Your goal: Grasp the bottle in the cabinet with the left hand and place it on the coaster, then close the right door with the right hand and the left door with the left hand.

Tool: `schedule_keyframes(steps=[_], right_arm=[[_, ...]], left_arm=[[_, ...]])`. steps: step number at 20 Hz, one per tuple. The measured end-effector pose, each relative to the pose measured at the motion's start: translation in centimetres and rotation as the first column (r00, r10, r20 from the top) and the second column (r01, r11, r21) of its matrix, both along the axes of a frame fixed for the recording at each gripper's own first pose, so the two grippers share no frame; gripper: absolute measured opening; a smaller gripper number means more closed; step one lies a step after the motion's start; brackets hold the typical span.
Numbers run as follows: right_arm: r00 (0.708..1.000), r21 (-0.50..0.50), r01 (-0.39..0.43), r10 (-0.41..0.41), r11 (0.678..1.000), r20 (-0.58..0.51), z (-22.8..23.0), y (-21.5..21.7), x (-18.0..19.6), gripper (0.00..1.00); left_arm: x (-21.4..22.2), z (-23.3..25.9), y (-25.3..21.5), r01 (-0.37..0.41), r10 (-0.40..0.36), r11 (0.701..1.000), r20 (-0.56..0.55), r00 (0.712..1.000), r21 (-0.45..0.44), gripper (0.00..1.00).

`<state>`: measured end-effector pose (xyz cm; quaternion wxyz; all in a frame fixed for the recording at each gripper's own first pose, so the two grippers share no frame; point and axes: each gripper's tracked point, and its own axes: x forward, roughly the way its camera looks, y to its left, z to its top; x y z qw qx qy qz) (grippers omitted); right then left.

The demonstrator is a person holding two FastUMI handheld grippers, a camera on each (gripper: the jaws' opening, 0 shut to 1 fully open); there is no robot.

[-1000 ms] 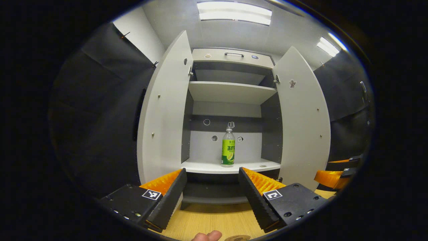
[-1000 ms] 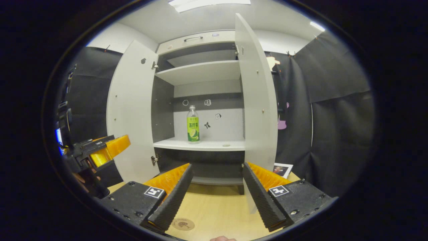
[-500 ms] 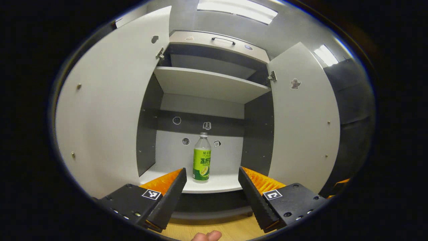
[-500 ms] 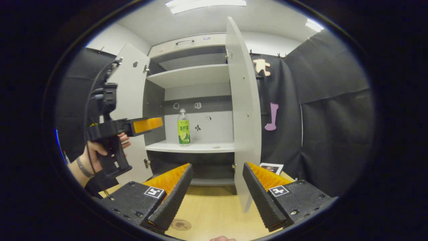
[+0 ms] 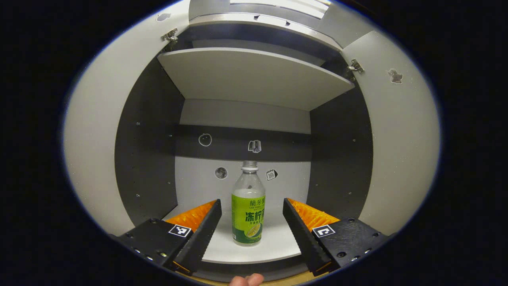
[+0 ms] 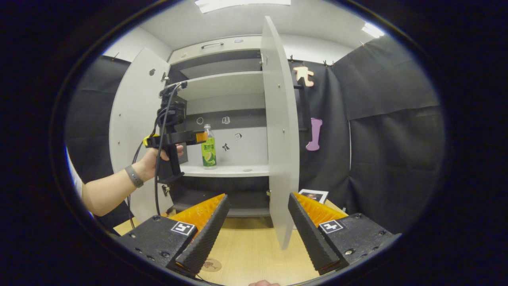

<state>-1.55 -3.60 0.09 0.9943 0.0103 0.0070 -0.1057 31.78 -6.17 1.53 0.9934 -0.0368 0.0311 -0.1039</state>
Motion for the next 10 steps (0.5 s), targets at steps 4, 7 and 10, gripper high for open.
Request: schedule_keyframes(steps=[4,7,10], right_arm=[[1.0,0.004,0.013,-0.013,1.0,-0.012,-0.3,-0.4,0.5,0.94],[1.0,0.007,0.015,-0.015,1.0,-0.017,-0.5,-0.5,0.9,0.94],[1.0,0.016,0.018,-0.017,1.0,-0.019,-0.8,-0.7,1.3,0.94]], left_arm=[[2.8,-1.5,0.1,-0.03,0.031,0.999,-0.018,0.999,0.018,0.95],[4.5,-2.9,0.5,-0.055,0.057,0.998,-0.041,0.998,0.031,0.95],[5.1,-3.5,0.1,-0.047,0.048,0.999,-0.061,0.997,0.024,0.95]])
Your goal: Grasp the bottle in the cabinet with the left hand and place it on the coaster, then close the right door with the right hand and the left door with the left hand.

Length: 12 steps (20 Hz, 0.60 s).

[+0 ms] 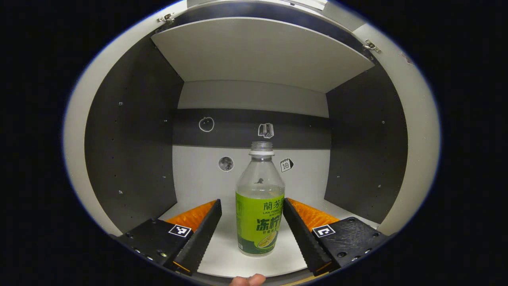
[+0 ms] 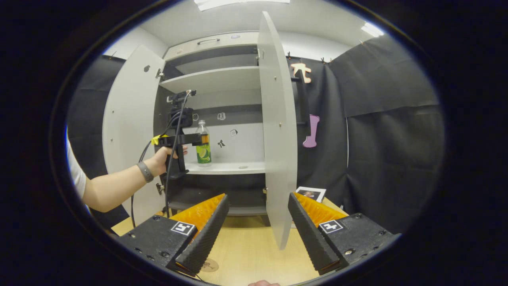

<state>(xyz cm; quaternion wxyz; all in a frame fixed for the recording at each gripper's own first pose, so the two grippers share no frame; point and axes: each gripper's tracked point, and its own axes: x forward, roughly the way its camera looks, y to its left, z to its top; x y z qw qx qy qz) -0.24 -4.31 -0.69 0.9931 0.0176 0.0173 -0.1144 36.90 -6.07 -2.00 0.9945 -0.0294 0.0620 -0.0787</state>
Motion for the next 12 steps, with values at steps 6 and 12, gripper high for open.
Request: schedule_keyframes(steps=[6,12], right_arm=[[1.0,0.021,0.012,-0.012,1.0,-0.009,-0.5,-0.4,0.3,0.94],[1.0,0.023,0.027,-0.027,0.999,-0.001,-0.3,-0.8,-0.2,0.99]], left_arm=[[1.5,0.6,-0.6,0.018,-0.018,1.0,0.015,1.0,0.0,0.95],[1.5,0.9,-0.4,0.02,-0.02,0.999,0.0,1.0,-0.031,0.71]])
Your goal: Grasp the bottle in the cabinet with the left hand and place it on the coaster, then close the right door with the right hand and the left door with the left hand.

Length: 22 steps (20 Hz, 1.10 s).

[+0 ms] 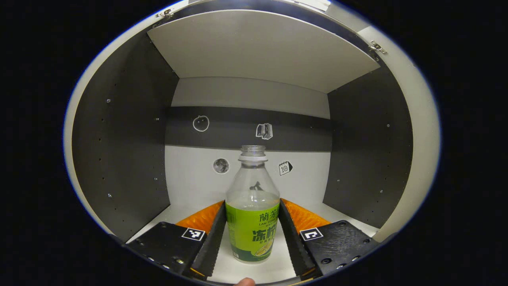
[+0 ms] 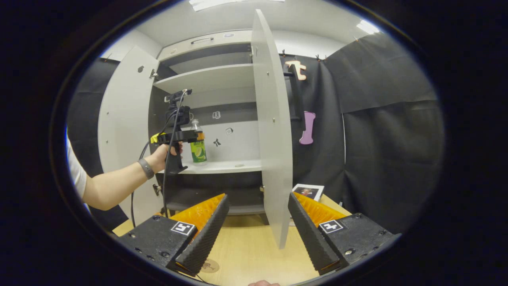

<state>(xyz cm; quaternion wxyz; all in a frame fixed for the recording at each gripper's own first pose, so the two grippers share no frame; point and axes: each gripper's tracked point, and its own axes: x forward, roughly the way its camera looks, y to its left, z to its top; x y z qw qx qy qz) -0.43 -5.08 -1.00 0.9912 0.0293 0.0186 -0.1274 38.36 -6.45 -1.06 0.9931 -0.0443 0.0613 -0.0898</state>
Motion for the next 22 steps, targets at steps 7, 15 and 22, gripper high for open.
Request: schedule_keyframes(steps=[7,15,22], right_arm=[[0.999,-0.001,-0.042,0.042,0.999,-0.002,-0.2,0.6,-0.2,0.99],[0.988,-0.025,-0.153,0.153,0.988,0.02,1.1,3.2,-0.2,1.0],[0.972,-0.082,-0.221,0.227,0.972,0.063,5.9,4.1,-0.4,0.94]], left_arm=[[-4.1,2.7,0.7,0.032,-0.032,0.999,0.037,0.999,0.004,0.72],[-13.3,5.8,1.8,0.042,-0.048,0.998,0.098,0.994,0.055,0.71],[-22.8,2.0,2.5,0.035,-0.04,0.998,0.098,0.994,0.055,0.71]])
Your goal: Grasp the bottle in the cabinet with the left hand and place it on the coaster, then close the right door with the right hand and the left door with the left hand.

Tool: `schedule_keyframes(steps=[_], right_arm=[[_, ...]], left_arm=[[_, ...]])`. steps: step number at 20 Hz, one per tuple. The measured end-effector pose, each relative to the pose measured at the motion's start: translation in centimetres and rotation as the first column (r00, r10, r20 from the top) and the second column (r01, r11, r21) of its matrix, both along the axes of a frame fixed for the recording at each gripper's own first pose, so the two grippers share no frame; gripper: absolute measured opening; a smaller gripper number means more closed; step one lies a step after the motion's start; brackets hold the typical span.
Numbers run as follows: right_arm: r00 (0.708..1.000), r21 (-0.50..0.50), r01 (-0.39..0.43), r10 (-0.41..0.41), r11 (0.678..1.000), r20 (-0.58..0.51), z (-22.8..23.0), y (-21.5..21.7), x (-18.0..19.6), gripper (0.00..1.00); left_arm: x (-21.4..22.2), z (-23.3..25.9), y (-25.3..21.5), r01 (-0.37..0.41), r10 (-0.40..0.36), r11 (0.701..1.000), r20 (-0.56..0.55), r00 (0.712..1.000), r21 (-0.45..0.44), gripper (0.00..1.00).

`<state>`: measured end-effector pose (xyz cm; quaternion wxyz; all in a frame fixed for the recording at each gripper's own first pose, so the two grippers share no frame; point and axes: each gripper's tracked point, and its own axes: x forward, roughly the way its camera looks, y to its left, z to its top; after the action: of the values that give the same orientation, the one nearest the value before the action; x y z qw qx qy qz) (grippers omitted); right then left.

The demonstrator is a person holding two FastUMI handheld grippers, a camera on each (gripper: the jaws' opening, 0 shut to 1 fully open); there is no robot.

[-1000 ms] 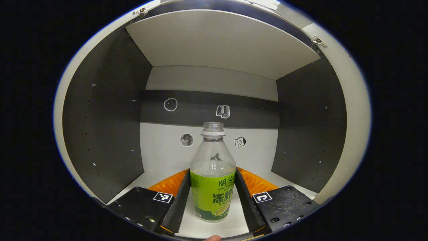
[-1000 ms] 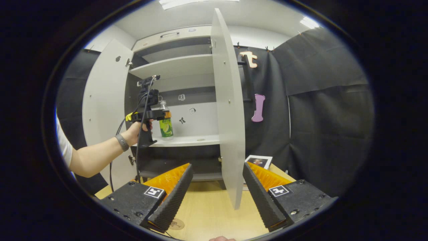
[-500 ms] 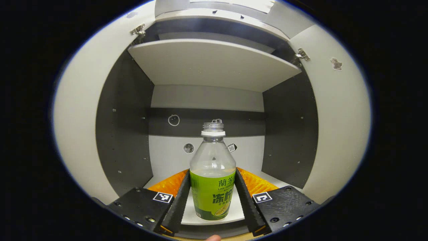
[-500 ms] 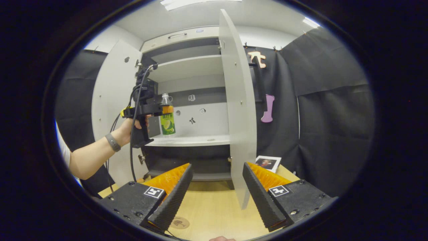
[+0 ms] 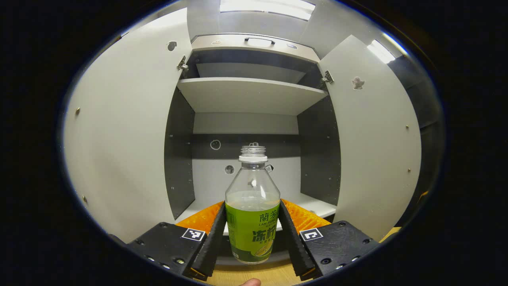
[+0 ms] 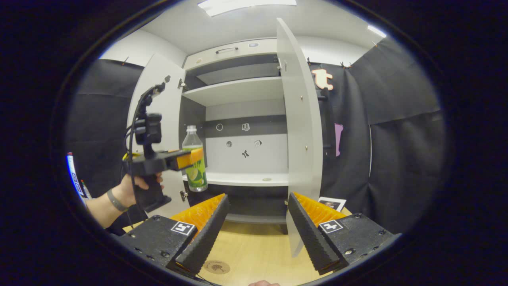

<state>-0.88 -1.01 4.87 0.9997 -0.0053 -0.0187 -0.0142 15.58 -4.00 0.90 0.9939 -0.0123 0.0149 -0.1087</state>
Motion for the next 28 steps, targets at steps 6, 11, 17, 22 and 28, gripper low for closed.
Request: schedule_keyframes(steps=[6,11,17,22,28], right_arm=[[0.994,-0.032,-0.008,0.011,0.999,0.112,5.1,0.5,-1.7,0.94],[0.991,-0.01,0.038,-0.037,0.999,0.129,6.3,-0.2,-3.1,0.99],[0.99,0.011,0.109,-0.11,0.994,0.091,5.7,-1.9,-4.1,0.99],[0.986,0.021,0.153,-0.154,0.988,0.056,5.2,-3.3,-4.7,0.99],[0.989,0.027,0.144,-0.145,0.989,0.008,4.1,-3.0,-4.4,0.99]], left_arm=[[-7.2,-9.0,-2.0,-0.007,0.008,1.0,-0.053,0.999,0.025,0.71],[-12.6,-16.2,-5.7,0.036,-0.036,0.999,-0.085,0.996,0.003,0.71],[-15.3,-21.1,-6.1,-0.047,0.048,0.999,-0.081,0.996,0.015,0.71],[-17.8,-24.0,-7.7,-0.013,0.017,0.999,-0.114,0.993,0.037,0.71],[-19.3,-25.5,-8.2,-0.021,0.025,0.999,-0.099,0.995,0.039,0.72]])
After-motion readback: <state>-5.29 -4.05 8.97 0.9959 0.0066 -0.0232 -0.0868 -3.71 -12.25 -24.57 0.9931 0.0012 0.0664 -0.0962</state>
